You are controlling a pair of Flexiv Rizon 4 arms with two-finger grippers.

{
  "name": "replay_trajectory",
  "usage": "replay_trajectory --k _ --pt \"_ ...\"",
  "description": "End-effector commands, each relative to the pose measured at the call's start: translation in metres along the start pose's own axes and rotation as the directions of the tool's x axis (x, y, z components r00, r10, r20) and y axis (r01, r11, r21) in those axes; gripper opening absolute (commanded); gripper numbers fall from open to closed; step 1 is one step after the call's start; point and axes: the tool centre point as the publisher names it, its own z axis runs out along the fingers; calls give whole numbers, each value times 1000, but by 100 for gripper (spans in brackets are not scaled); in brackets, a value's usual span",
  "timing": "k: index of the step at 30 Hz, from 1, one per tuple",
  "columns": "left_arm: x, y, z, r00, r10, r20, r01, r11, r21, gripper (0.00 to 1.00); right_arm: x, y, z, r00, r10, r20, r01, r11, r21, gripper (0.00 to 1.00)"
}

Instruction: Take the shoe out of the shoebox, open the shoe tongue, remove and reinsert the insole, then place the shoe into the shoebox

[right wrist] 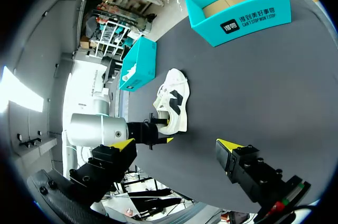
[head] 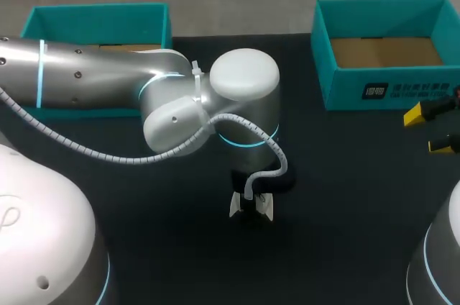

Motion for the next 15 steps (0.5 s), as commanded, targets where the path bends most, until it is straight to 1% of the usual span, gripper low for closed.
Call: replay_trajectory --k 1,10,13,15 --pt "0 -3 3 1000 12 -10 -12 1000 -1 0 0 -10 -3 1000 2 3 -2 999 -45 100" --pt "6 -2 1 1000 20 -9 -20 1000 -2 0 0 -10 -3 1000 2 3 -2 999 -45 100" --pt "8 -1 -6 1000 7 -26 -7 1000 6 0 0 -10 -3 1000 2 3 -2 999 -45 100" --pt "8 -2 -14 1000 -17 -24 16 1000 -20 0 0 -10 -3 1000 2 3 -2 999 -45 100"
